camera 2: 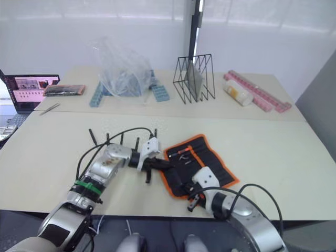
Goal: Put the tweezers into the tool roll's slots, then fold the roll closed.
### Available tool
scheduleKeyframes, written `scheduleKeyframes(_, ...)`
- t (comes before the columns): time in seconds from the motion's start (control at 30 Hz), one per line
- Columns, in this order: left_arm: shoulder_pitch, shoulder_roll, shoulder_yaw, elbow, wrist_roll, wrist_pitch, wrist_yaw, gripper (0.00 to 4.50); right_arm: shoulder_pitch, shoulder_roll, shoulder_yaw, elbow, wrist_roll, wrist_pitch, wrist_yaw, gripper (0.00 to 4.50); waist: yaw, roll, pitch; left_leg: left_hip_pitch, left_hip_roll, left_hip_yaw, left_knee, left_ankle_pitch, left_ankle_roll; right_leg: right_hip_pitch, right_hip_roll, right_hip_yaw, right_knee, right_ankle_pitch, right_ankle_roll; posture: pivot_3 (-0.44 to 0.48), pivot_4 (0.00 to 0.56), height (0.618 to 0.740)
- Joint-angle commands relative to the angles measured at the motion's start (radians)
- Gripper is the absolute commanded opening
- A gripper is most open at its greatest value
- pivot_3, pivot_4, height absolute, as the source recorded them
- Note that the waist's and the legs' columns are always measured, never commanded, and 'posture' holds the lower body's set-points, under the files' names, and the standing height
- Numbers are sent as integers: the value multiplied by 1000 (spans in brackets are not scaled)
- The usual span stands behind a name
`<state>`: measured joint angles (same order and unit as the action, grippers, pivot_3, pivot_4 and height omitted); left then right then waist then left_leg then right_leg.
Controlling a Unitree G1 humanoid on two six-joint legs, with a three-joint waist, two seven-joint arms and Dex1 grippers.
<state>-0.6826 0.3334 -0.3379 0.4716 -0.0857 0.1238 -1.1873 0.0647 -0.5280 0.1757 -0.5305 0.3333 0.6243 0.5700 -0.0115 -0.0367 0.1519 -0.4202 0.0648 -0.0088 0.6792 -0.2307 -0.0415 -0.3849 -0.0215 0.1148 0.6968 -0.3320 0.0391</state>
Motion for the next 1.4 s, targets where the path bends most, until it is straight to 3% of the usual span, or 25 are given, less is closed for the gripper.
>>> scheduleKeyframes(0.03,25,1,-46,66,81,-60,37,26,-30,4,-25,-14,48,18,30,0,0,0,0,0,0,0,0,0,0,0,0,0,0,0,0,0,150,705)
scheduleKeyframes(0.3,30,11,-56,105,108,-124,38,26,-216,71,-9,115,16,-49,36,0,2,0,-1,1,0,0,0,2,2,2,0,0,-1,0,0,0,150,705)
scheduleKeyframes(0.43,31,11,-55,107,109,-130,44,26,-280,96,43,266,-55,-103,44,0,1,0,-2,1,0,0,0,2,2,1,0,0,0,0,0,0,150,705)
scheduleKeyframes(0.73,27,16,-45,114,111,-134,61,26,-178,59,94,353,-129,-173,103,0,0,2,-6,7,0,0,-1,1,2,8,0,0,-2,0,0,0,150,705)
scheduleKeyframes(0.83,29,18,-46,114,111,-135,63,26,-142,52,97,332,-132,-166,103,0,-1,2,-8,15,0,0,-4,1,3,17,0,0,-7,-1,1,0,150,705)
scheduleKeyframes(1.2,30,24,-52,123,112,-147,61,26,-1,-29,100,204,-203,-193,79,0,-2,6,-17,15,0,0,-6,1,3,18,1,1,-12,-1,1,0,150,705)
scheduleKeyframes(1.4,27,20,-55,127,110,-153,58,26,-61,55,2,145,-117,-233,42,0,-2,6,-17,15,0,0,-7,1,3,19,1,1,-15,-1,2,0,150,705)
